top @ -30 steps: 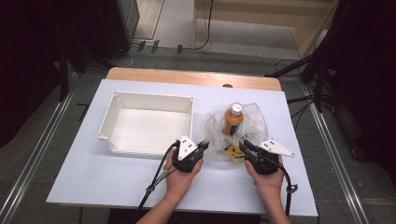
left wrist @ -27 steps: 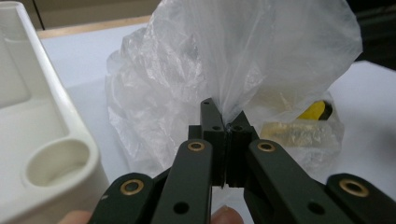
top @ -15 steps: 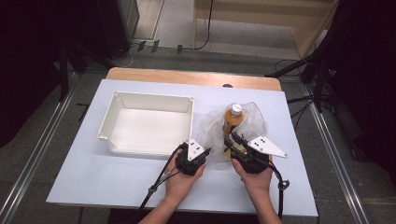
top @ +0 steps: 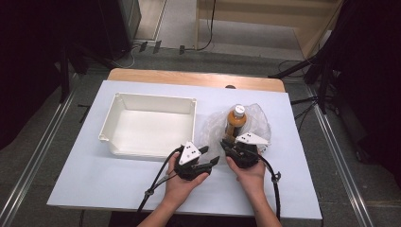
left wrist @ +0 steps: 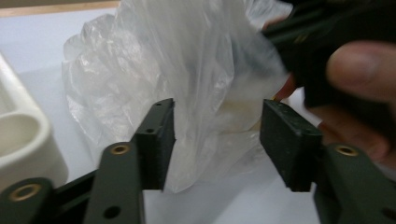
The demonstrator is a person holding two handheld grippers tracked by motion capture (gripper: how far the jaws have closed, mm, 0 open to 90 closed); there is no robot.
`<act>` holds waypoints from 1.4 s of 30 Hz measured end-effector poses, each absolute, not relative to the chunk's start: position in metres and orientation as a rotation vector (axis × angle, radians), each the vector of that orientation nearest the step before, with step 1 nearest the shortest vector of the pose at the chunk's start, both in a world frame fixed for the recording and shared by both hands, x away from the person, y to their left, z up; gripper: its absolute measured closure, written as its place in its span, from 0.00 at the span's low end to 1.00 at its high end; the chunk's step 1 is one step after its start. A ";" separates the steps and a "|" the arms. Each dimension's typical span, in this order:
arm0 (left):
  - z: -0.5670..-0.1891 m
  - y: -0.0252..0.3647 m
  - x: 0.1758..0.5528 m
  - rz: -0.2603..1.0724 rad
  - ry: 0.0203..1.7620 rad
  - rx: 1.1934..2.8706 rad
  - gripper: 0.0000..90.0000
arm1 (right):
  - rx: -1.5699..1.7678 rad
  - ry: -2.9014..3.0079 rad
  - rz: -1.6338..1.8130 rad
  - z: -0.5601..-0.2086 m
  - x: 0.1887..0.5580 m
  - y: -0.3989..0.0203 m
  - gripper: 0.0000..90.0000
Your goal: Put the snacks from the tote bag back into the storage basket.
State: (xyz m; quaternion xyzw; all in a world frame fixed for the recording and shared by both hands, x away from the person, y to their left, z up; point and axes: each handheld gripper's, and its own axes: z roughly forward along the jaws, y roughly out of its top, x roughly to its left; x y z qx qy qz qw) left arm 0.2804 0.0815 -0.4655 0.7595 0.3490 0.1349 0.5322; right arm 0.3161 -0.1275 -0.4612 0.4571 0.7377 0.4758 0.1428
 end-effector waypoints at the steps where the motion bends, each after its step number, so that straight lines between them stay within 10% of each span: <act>1: -0.465 0.083 0.281 0.311 0.836 1.797 0.45 | 1.319 2.128 1.373 -0.461 0.316 -0.128 0.89; 9: -0.453 0.080 0.278 0.386 0.844 1.705 0.35 | 1.373 2.197 1.342 -0.472 0.322 -0.125 0.91; 12: -0.451 0.074 0.285 0.402 0.879 1.707 0.48 | 1.414 2.219 1.318 -0.477 0.325 -0.127 0.92; 13: -0.451 0.073 0.286 0.394 0.885 1.708 0.66 | 1.441 2.230 1.315 -0.478 0.327 -0.129 0.92; 22: -0.469 0.062 0.295 0.408 0.952 1.858 0.94 | 1.505 2.237 1.295 -0.479 0.327 -0.142 0.87; 42: -0.471 0.059 0.297 0.398 0.955 1.899 0.97 | 1.323 1.652 1.460 -0.395 0.287 -0.214 0.71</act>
